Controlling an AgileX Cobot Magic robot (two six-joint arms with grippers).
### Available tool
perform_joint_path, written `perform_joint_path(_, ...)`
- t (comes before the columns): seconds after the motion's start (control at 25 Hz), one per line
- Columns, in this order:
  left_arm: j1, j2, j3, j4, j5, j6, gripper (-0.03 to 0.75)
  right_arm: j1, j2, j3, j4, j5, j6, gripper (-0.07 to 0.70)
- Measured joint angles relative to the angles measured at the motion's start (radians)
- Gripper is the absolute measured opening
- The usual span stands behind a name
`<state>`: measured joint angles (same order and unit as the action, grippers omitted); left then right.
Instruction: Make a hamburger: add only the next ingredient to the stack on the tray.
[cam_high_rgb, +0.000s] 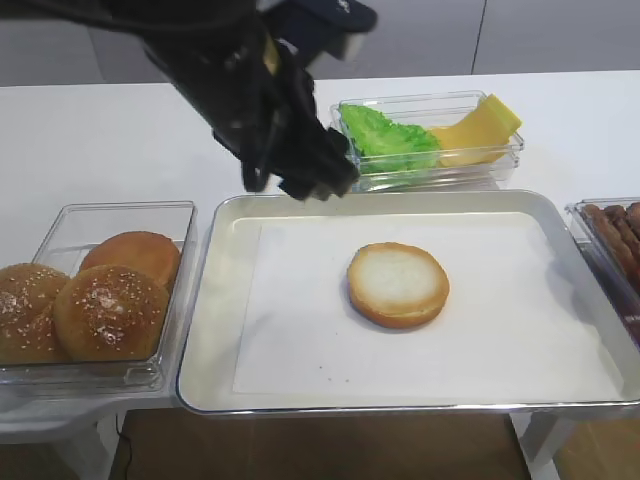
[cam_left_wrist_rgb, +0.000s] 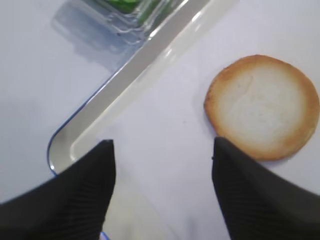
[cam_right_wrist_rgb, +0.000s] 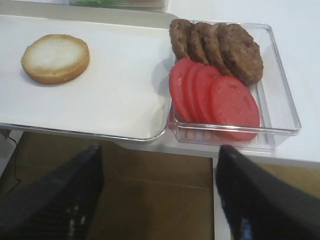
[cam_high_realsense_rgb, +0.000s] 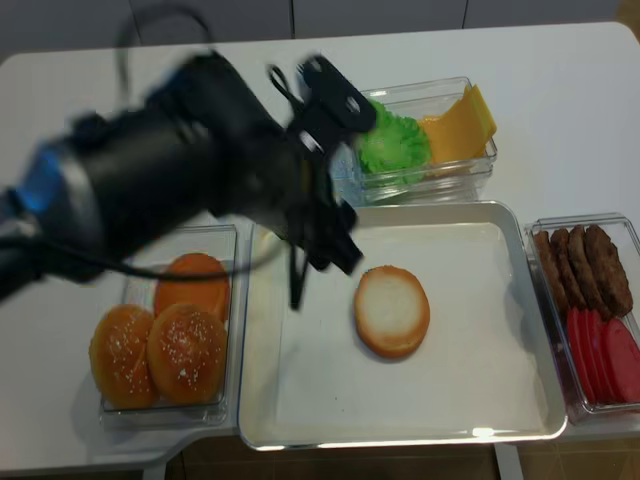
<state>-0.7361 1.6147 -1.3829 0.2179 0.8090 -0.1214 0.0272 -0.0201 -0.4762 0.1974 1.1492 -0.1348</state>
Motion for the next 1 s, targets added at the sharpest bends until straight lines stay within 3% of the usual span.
perform_joint_path(0.16,0.14,-0.064,0.0,-0.087,0.061,0.074,0.439,0.0,0.0,0.0,0.0,0.0,0.0,0.531)
perform_joint_path(0.64,0.561,-0.278,0.0,-0.173,0.282,0.181,0.377,0.0,0.0,0.0,0.0,0.0,0.002,0.531)
perform_joint_path(0.8,0.673,-0.367,0.047,-0.218,0.293,0.194,0.375,0.0,0.0,0.0,0.0,0.0,0.002,0.531)
perform_joint_path(1.0,0.74,-0.507,0.209,-0.231,0.287,0.194,0.373,0.0,0.0,0.0,0.0,0.0,0.002,0.531)
